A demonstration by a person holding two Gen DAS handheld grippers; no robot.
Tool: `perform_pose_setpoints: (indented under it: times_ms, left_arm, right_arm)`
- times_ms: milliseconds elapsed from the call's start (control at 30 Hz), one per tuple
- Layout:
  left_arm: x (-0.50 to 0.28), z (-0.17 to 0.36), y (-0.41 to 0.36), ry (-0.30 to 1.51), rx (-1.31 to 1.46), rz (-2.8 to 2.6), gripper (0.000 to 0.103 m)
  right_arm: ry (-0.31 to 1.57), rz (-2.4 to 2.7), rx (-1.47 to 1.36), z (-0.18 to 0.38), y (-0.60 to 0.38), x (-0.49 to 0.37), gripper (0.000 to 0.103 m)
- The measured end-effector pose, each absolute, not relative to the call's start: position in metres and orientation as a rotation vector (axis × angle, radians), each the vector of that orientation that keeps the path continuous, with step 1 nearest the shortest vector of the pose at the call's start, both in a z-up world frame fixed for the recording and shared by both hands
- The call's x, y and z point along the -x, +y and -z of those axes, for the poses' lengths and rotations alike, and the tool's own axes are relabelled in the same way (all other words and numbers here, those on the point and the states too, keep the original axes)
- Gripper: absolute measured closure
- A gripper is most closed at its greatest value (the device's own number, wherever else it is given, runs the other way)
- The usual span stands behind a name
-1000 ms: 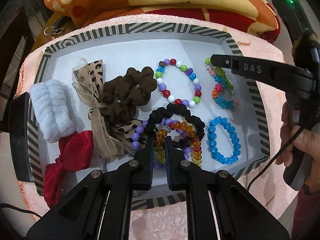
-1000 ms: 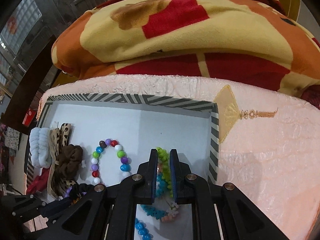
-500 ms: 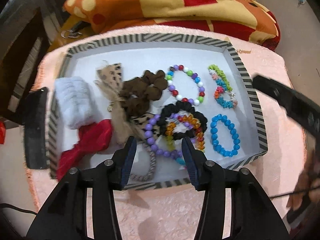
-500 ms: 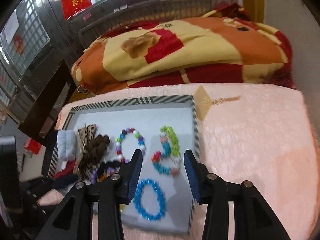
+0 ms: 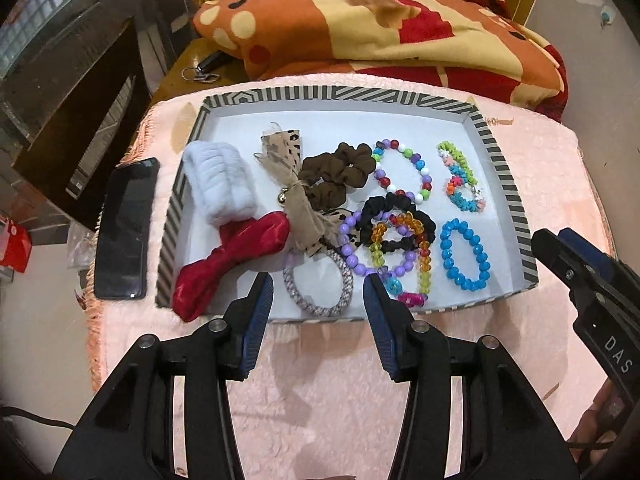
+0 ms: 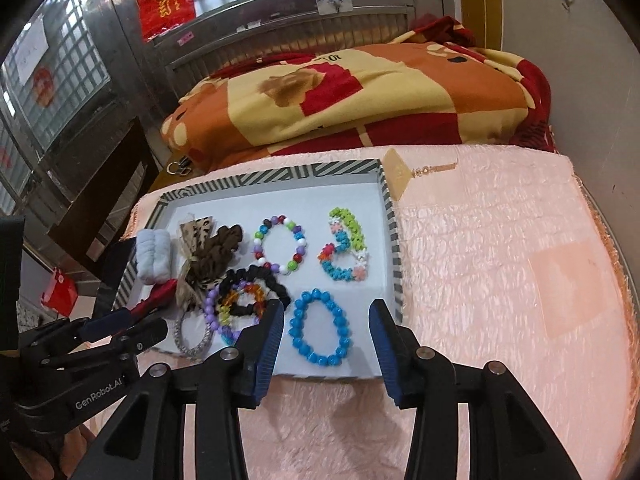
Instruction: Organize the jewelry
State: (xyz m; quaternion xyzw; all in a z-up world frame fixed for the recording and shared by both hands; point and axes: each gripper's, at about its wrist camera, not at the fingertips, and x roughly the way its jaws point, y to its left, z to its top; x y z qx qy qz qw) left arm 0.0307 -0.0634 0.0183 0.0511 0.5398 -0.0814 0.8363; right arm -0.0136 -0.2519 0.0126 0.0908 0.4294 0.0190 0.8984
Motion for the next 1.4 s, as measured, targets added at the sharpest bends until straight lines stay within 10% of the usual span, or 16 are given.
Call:
perform_pose_setpoints:
  times_ms: [1400]
  left_arm:
    - [-0.008, -0.036, -0.040, 1.097, -0.081, 0.126, 0.057]
  right_arm:
    - [0.895, -0.057, -0.166, -0.020, -0.227, 0.033, 0.045]
